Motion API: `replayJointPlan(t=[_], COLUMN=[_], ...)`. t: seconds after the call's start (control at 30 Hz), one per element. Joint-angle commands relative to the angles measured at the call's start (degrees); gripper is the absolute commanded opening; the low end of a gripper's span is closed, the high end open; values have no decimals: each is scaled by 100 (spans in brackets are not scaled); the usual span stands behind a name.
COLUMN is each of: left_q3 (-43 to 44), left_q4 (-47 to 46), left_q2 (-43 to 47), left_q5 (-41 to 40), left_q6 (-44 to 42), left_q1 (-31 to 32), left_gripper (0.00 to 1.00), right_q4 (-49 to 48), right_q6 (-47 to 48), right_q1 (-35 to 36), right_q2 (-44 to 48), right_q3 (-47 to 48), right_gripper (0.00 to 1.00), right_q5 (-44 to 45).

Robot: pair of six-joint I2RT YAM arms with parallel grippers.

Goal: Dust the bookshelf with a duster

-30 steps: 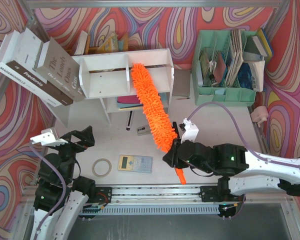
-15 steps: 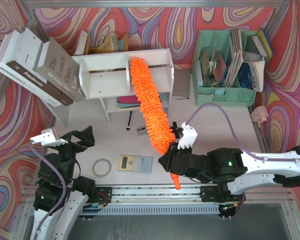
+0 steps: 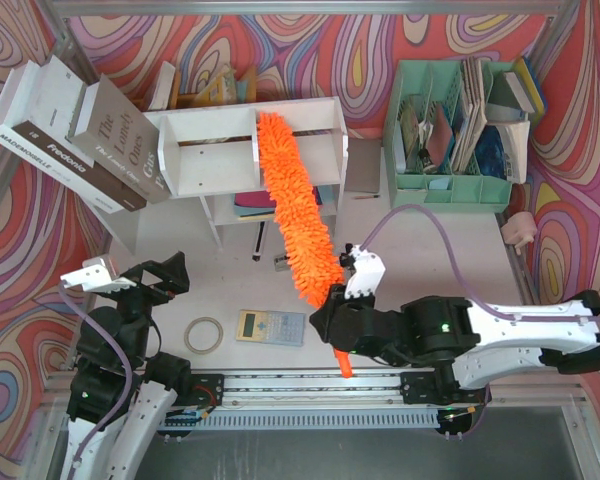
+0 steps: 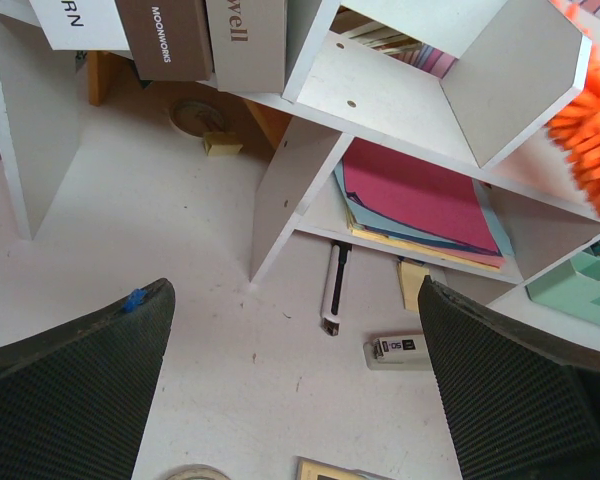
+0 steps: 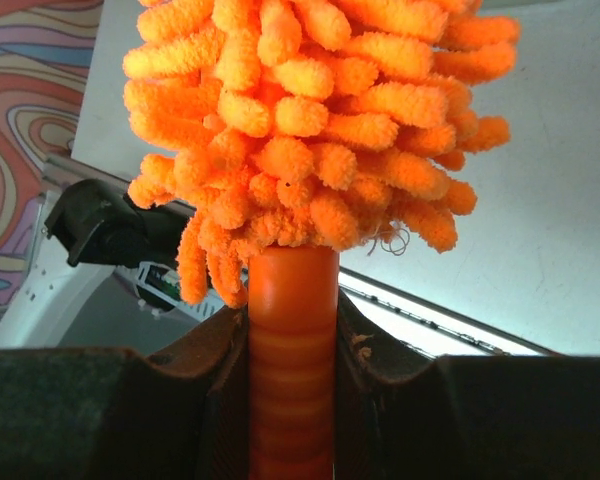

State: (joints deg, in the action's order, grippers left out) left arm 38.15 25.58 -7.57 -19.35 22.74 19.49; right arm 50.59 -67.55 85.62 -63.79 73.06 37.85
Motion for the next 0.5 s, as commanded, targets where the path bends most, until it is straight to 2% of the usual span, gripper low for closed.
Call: replayJointPlan(t=[0.0,0.1,0.23,0.47], left_q3=[23,17,24,20], left_q4=[-63,-63,-63,-71], left_q2=[72,50,63,67], left_q5=[28,45,46,58], left_q6=[-16,-15,-15,-15], left_q1=[-25,-24,-24,-24], left_gripper=[98,98,98,98], right_q4=[-589,-656,-157,2227], right_q6=[-4,-18,-391,-2144], right_q1=[53,51,51,51], right_q2=[-210,-356,-520,-336], right_q3=[-187,-225,-111,168], right_gripper=[0,0,0,0], right_q5=[-74,-193,-191,313])
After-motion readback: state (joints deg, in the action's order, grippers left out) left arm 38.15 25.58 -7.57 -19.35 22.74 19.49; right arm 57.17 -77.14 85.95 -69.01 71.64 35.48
